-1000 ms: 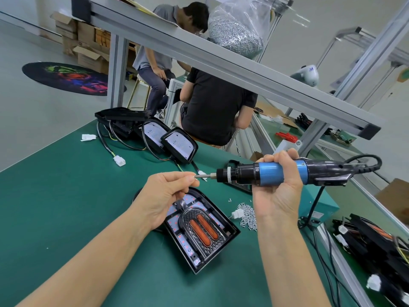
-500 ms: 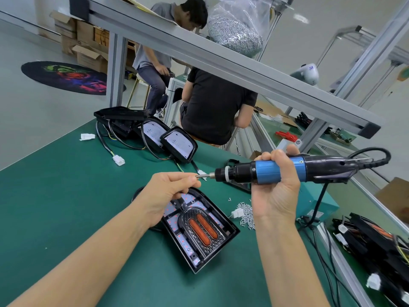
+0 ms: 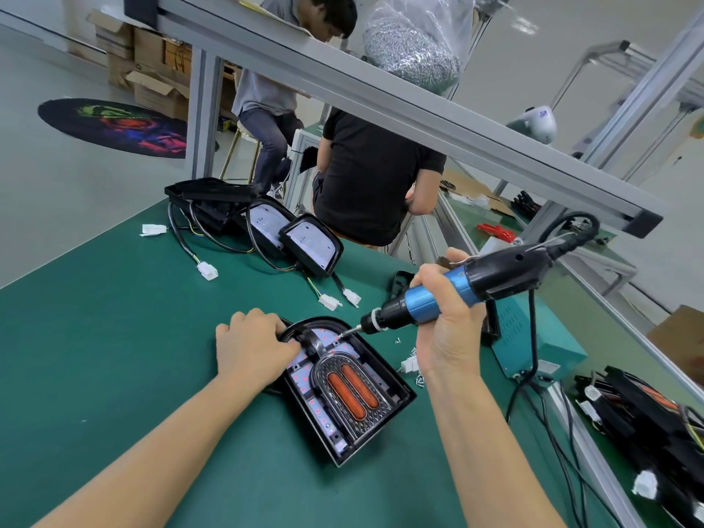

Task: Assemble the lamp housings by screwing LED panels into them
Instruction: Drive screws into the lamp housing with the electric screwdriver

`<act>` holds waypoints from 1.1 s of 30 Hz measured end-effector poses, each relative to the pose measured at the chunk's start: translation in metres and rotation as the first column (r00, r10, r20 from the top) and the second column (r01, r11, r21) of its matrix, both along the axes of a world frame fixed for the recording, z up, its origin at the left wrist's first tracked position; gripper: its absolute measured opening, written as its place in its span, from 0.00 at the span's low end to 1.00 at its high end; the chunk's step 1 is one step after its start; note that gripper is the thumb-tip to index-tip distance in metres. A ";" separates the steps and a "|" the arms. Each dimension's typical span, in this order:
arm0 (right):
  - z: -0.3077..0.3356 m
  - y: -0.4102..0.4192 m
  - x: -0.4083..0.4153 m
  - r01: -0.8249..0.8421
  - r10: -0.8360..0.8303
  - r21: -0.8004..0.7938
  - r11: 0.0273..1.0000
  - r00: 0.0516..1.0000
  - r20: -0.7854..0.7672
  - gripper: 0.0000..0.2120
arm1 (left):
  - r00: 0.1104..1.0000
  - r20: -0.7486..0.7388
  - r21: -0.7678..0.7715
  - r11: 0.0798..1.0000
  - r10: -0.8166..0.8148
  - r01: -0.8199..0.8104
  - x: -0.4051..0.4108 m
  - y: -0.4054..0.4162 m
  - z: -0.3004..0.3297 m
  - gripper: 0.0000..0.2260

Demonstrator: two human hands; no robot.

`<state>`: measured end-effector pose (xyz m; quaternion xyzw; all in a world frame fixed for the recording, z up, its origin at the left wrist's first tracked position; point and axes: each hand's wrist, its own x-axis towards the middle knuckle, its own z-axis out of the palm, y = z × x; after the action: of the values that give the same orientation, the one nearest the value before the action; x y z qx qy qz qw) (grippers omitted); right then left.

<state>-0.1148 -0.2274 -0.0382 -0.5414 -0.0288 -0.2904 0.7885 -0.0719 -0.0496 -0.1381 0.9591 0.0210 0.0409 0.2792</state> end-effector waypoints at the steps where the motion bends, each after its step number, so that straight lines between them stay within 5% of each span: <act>1: -0.001 0.000 0.001 0.000 0.000 -0.004 1.000 1.000 -0.007 0.17 | 1.000 -0.008 -0.002 1.000 0.007 -0.007 0.002 -0.002 0.000 0.06; 24: -0.004 -0.003 0.001 -0.008 0.005 -0.071 0.997 0.999 -0.043 0.16 | 1.000 -0.011 -0.439 0.898 -0.030 0.022 0.006 -0.013 0.000 0.05; 33: 0.000 0.001 0.001 -0.060 0.057 -0.121 0.991 0.998 -0.030 0.13 | 0.994 -0.099 -0.671 0.741 -0.054 -0.027 0.003 -0.016 -0.007 0.05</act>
<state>-0.1140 -0.2261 -0.0382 -0.5911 -0.0520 -0.2577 0.7625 -0.0691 -0.0654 -0.1448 0.7950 0.0430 -0.0253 0.6045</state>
